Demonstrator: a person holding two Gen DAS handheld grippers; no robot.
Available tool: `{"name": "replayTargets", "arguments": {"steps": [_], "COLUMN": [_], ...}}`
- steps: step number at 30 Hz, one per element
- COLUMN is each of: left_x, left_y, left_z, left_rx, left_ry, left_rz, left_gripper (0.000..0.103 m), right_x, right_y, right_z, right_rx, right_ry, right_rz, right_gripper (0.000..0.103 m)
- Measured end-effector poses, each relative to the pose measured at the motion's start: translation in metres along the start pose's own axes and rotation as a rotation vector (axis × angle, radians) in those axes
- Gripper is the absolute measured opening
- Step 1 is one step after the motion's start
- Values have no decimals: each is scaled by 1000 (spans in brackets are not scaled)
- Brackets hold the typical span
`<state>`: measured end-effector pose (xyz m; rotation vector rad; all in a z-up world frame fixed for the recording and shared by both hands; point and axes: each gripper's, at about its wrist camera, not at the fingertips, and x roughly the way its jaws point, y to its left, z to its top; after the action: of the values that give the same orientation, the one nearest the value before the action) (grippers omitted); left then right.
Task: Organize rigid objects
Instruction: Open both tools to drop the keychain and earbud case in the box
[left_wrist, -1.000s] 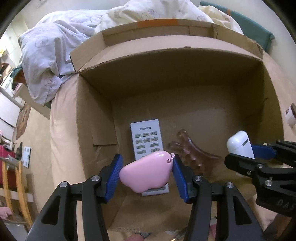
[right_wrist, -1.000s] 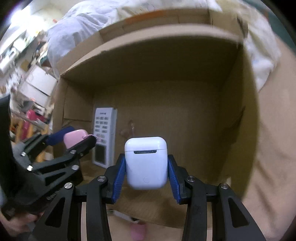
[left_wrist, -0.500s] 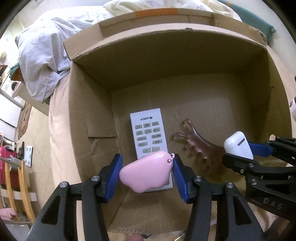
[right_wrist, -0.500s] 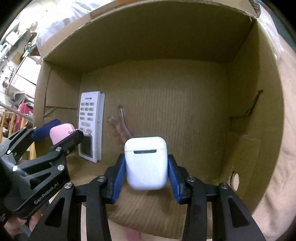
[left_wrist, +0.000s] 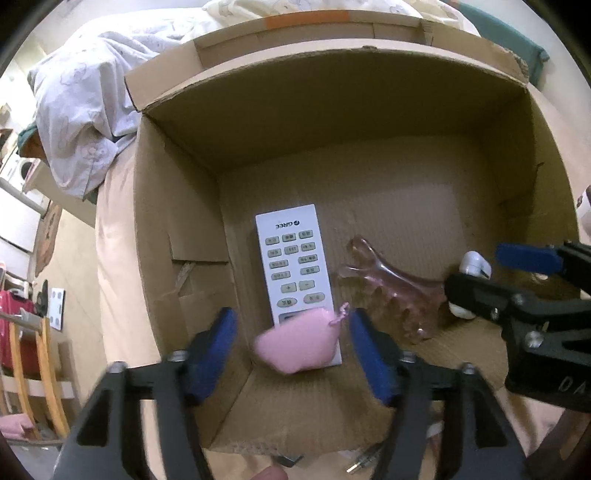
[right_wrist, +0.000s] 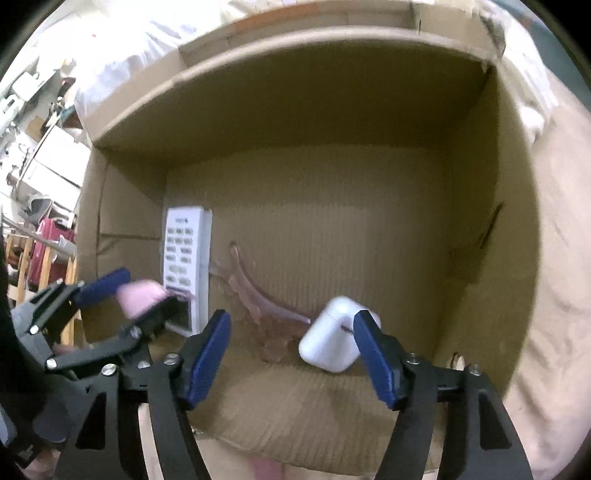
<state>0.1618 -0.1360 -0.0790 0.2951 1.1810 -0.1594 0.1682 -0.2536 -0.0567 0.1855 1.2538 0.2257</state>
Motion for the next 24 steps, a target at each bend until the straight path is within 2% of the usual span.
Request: {"name": "replayTargets", "arguments": {"steps": [1,3,6,13,24], "left_x": [-2,-6,-9,-18,-28], "left_y": [0,-2,-4,-3,7], "left_z": [0,-1,-3,-6,-6], "left_rx": [-3,-3,3,-6,-52], "left_ry": [-2,-7,-14,-34,-30], "left_rz": [-14,-22,-31,-50,-72], "left_gripper": [75,79,87,94,95], "right_x": [-3,-8,-11,-9,-16], "right_y": [1,4,5,8,9], "right_z": [1,5,16,14,11], "right_rx": [-2,0,0,-15,-20], "right_ry": [-14,-42,-69,-81,-99], "right_rz": [4,9,29,28,31], "right_gripper": [76,92,100,101,100]}}
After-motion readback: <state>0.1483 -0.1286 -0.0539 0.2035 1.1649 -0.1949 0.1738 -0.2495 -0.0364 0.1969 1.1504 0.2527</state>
